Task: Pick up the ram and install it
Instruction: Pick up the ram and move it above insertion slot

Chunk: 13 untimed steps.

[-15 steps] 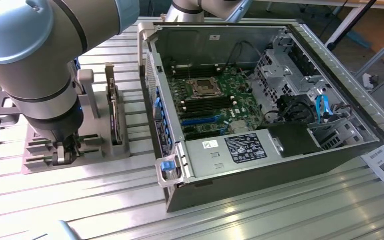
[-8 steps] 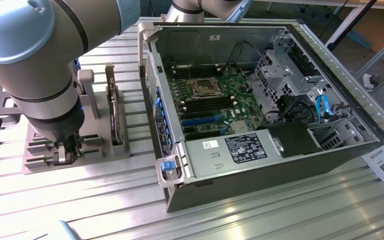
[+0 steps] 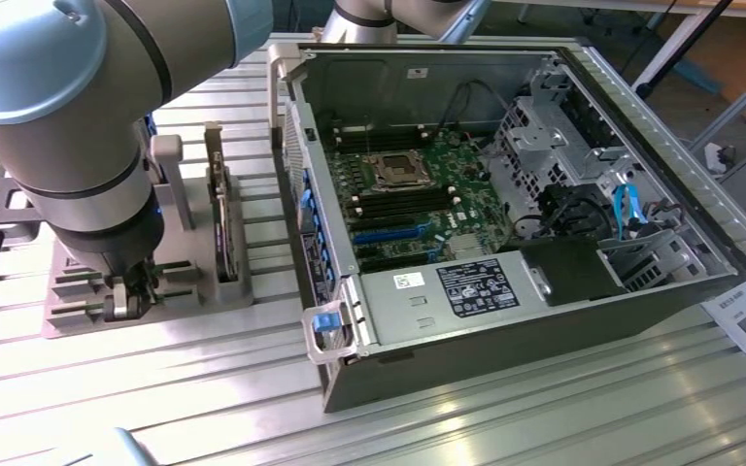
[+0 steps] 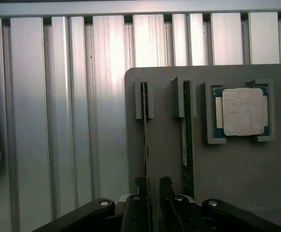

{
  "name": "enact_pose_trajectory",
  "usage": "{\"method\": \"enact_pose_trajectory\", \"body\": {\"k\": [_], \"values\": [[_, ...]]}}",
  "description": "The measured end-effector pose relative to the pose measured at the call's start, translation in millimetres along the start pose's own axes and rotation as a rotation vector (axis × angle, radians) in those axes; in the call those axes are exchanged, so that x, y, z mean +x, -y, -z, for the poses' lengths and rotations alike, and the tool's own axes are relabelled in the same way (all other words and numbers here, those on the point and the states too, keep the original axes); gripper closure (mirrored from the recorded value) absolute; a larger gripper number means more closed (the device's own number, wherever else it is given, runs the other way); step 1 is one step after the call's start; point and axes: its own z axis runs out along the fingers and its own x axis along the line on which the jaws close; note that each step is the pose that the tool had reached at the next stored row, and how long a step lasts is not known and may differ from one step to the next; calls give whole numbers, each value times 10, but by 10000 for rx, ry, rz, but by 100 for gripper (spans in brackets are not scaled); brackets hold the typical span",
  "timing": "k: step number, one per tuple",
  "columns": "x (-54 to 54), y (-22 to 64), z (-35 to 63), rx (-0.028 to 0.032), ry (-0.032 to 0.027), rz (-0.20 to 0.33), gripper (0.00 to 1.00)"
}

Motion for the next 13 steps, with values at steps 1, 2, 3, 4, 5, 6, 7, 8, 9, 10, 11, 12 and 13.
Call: {"method": "enact_pose_trajectory", "body": {"k": [1, 2, 3, 4, 5, 6, 7, 8, 9, 10, 11, 12, 13], "values": [[0, 0, 0, 0, 0, 0, 75], [0, 0, 0, 0, 0, 0, 75], [0, 0, 0, 1, 0, 0, 75], [0, 0, 0, 1, 1, 0, 76], [0, 0, 0, 0, 0, 0, 83], [0, 0, 0, -1, -2, 0, 83], [0, 0, 0, 0, 0, 1, 88], [0, 0, 0, 0, 0, 1, 88], [0, 0, 0, 0, 0, 1, 88], [0, 0, 0, 0, 0, 0, 88], [0, 0, 0, 0, 0, 0, 88], [0, 0, 0, 0, 0, 0, 88], [0, 0, 0, 0, 0, 0, 88]]}}
